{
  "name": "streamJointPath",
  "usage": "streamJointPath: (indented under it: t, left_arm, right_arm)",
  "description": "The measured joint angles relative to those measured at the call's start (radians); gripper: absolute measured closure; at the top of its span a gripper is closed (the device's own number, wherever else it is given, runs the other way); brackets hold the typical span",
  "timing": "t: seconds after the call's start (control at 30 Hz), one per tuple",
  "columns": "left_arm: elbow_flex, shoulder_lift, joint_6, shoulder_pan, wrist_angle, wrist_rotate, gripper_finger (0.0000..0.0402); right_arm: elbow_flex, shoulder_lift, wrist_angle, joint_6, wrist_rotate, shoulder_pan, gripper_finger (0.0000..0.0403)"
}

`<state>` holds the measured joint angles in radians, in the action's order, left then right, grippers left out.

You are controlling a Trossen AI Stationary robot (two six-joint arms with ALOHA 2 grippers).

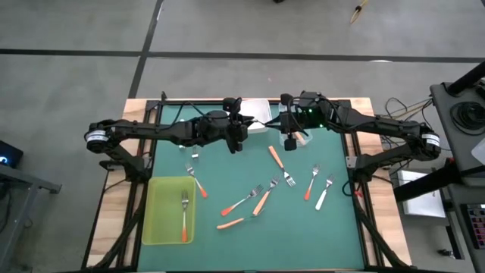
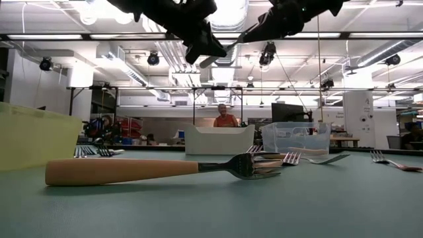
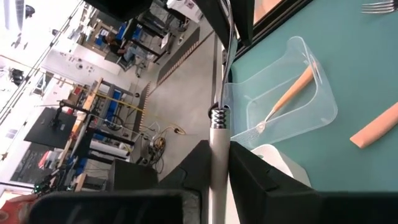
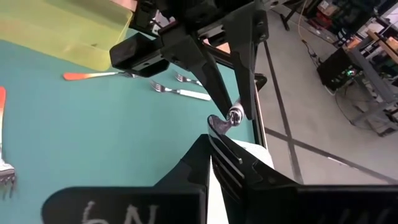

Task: Sort silverware by color (type)
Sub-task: Put the white fork into the white bin

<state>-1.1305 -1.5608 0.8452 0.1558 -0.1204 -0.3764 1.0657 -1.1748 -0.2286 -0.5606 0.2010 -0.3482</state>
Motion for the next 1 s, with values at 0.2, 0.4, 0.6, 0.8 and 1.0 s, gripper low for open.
streamJointPath:
  t: [0.2,0.4,0.6,0.8,1.0]
  left_arm:
    - [0.000,0.000,-0.047,0.000,0.000,0.001,0.0336]
    - [0.000,0.002,-0.081,0.003,0.005,0.020,0.0292]
    - [0.000,0.035,-0.094,0.046,0.028,0.167,0.0247]
    - [0.001,0.104,-0.174,0.129,0.137,0.381,0.0229]
    - [0.005,0.141,-0.326,0.204,0.187,0.694,0.0228]
  right_arm:
    - [0.000,0.000,-0.006,0.002,-0.014,-0.001,0.0394]
    - [0.009,0.000,-0.064,0.001,-0.024,-0.001,0.0394]
    - [0.010,0.006,-0.142,-0.016,-0.025,-0.001,0.0394]
    - [0.010,0.028,-0.201,-0.112,-0.041,0.005,0.0394]
    - [0.009,0.039,-0.217,-0.139,-0.042,0.069,0.0394]
